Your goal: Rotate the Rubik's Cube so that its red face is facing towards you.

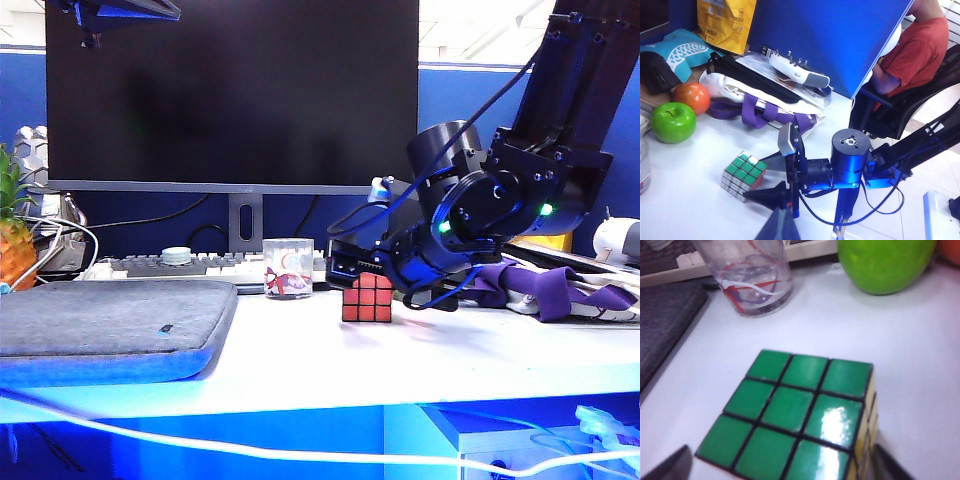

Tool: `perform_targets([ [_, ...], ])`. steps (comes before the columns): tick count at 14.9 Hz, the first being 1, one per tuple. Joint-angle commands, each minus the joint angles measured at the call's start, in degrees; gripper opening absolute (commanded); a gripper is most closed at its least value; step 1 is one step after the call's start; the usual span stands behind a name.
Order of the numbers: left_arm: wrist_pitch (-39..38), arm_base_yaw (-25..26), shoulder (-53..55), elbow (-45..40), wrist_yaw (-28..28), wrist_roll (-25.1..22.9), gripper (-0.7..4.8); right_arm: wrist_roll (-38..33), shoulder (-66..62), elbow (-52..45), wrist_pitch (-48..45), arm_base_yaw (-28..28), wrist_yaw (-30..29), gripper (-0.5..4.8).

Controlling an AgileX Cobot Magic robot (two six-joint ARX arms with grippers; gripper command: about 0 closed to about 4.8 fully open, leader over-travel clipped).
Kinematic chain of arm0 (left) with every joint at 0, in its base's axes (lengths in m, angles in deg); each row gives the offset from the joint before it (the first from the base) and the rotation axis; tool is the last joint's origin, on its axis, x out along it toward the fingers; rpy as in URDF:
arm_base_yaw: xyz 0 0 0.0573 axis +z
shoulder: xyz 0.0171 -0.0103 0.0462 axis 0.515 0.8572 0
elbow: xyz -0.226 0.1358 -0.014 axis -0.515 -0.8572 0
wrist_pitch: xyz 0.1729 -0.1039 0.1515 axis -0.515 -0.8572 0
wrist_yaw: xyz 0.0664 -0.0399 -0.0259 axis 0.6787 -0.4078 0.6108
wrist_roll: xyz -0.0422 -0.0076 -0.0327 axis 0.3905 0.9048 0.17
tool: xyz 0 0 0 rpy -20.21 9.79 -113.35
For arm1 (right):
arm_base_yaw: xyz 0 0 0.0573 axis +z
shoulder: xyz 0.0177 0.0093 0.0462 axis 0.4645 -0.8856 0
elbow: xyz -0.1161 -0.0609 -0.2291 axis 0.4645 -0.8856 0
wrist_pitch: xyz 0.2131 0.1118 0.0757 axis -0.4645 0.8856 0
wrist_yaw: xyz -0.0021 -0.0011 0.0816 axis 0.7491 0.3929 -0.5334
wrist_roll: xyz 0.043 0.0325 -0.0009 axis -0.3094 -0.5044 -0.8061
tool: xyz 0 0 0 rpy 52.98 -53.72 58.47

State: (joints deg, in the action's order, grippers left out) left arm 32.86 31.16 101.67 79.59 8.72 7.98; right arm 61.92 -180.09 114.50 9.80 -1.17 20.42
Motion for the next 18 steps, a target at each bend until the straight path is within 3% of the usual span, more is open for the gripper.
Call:
perform_targets([
  [1, 0.3, -0.9, -0.3, 0.2, -0.3, 0.2, -0.04, -1.3, 0.8, 0.2, 0.7, 0.1, -1.4, 4.79],
  [3, -0.2, -1.6, -0.3, 0.2, -0.3, 0.2, -0.04, -0.9, 2.5, 0.8, 4.2, 0.0, -1.4, 4.79],
  [5, -0.1, -2.1, -0.3, 0.2, -0.4, 0.2, -0.04, 0.6, 4.1, 6.1, 16.9, -1.1, -3.6, 4.79],
  [6, -0.1, -2.1, -0.3, 0.2, -0.4, 0.2, -0.04, 1.3, 4.3, 13.9, 30.5, -2.1, -7.0, 4.79],
  [7, -0.1, -2.1, -0.3, 0.2, -0.4, 0.2, -0.04, 1.9, 4.2, 19.6, 38.4, -2.4, -7.6, 4.79],
  [13, -0.5, -2.1, -0.4, 0.2, -0.8, 1.5, -0.04, 2.4, -1.6, 48.5, 74.9, -7.7, -15.8, 4.79],
  [17, -2.2, -2.1, -0.4, 0.2, -0.5, 1.5, -0.04, 3.0, -4.3, 63.8, 86.6, -8.6, -18.1, 4.79],
  [18, -3.3, -2.1, -0.4, 0.2, 2.7, 1.5, -0.04, 4.1, -6.2, 67.2, 91.3, -8.7, -18.1, 4.79],
])
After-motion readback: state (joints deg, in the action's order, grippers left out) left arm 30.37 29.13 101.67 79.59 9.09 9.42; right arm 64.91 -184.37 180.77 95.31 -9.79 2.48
